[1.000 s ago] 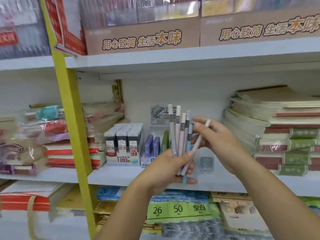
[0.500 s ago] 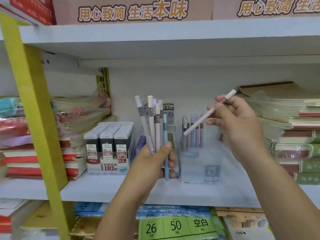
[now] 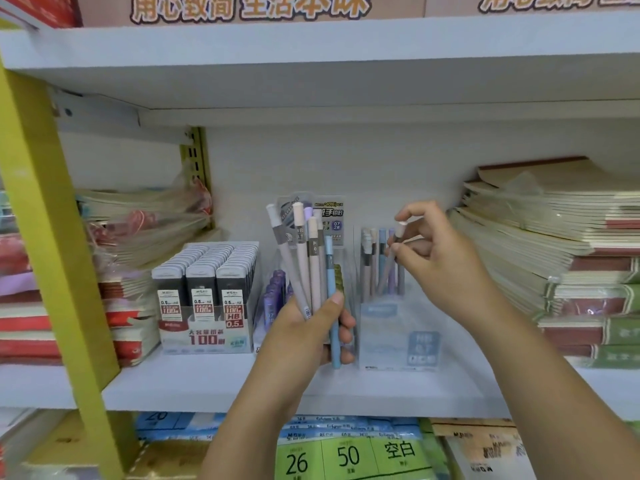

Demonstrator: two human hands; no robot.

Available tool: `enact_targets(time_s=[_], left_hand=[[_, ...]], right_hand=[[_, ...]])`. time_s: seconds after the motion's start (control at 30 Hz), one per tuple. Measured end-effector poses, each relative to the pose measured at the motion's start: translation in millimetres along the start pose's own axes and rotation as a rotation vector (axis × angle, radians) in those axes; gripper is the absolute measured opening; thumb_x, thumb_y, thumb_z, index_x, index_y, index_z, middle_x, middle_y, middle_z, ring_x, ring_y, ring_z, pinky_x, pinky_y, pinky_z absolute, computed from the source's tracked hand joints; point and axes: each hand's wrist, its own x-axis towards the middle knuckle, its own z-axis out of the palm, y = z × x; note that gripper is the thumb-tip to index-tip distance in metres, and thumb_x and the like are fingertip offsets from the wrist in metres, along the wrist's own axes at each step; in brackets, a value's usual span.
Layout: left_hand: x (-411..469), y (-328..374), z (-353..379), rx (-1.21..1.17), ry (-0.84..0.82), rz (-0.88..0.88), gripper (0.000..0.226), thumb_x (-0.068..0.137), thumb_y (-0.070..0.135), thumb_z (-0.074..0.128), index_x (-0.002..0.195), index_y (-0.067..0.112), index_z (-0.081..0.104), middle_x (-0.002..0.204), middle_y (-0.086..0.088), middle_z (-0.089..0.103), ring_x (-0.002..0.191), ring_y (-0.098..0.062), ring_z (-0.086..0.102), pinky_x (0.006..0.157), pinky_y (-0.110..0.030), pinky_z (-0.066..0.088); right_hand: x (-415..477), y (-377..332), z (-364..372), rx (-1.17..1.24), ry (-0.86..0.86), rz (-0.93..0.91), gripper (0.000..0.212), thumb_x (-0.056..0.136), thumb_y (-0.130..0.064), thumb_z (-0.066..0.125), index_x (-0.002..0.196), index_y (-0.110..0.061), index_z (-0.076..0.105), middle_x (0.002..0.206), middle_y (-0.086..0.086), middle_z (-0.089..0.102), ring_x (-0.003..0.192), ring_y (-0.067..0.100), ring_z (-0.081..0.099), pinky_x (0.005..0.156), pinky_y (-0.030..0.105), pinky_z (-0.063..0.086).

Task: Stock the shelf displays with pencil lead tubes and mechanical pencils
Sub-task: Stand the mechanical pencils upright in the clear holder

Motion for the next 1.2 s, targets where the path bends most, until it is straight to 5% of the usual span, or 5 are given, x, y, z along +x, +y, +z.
enact_targets(time_s=[0.53, 0.67, 0.9, 1.07, 1.2], left_hand=[[-1, -4, 3, 0.055, 0.008, -0.023, 0.023, 0.101, 0.023, 0.055, 0.093, 0.003, 0.063, 0.066, -0.002, 0.066, 0.058, -0.014, 0.058, 0.057, -0.029, 0.057], [-1, -5, 3, 0.059, -0.004, -0.025, 0.024, 0.1, 0.024, 0.056, 0.093, 0.003, 0.064, 0.066, -0.001, 0.066, 0.058, -0.013, 0.059, 0.057, -0.028, 0.056], [-1, -5, 1, 0.074, -0.006, -0.018, 0.022, 0.099, 0.027, 0.058, 0.098, 0.006, 0.066, 0.075, -0.004, 0.069, 0.061, -0.013, 0.058, 0.056, -0.027, 0.051], [-3, -5, 1, 0.051, -0.022, -0.017, 0.021, 0.099, 0.025, 0.059, 0.095, 0.005, 0.065, 0.074, -0.005, 0.068, 0.059, -0.014, 0.057, 0.054, -0.025, 0.05], [-8, -1, 0, 0.009, -0.097, -0.001, 0.025, 0.093, 0.03, 0.064, 0.098, 0.006, 0.067, 0.078, -0.008, 0.066, 0.061, -0.015, 0.056, 0.054, -0.026, 0.049]], right_hand=[[0, 3, 8, -0.081, -0.004, 0.018, 0.03, 0.09, -0.015, 0.065, 0.097, -0.041, 0.054, 0.082, -0.009, 0.068, 0.079, 0.008, 0.067, 0.077, 0.029, 0.054], [1, 5, 7, -0.258, -0.058, 0.003, 0.037, 0.092, -0.01, 0.058, 0.122, -0.032, 0.058, 0.091, -0.012, 0.064, 0.079, 0.001, 0.06, 0.071, 0.014, 0.042], [5, 7, 5, -0.538, -0.236, 0.009, 0.046, 0.1, -0.015, 0.043, 0.145, -0.025, 0.041, 0.109, -0.007, 0.036, 0.093, 0.006, 0.039, 0.072, 0.013, 0.026], [2, -3, 7, -0.377, -0.127, 0.022, 0.044, 0.099, -0.02, 0.049, 0.143, -0.021, 0.044, 0.114, -0.004, 0.048, 0.096, 0.008, 0.046, 0.082, 0.014, 0.031], [-4, -28, -3, -0.211, 0.015, -0.013, 0.027, 0.094, -0.028, 0.057, 0.12, -0.032, 0.065, 0.102, -0.017, 0.065, 0.093, -0.003, 0.057, 0.084, 0.012, 0.043]])
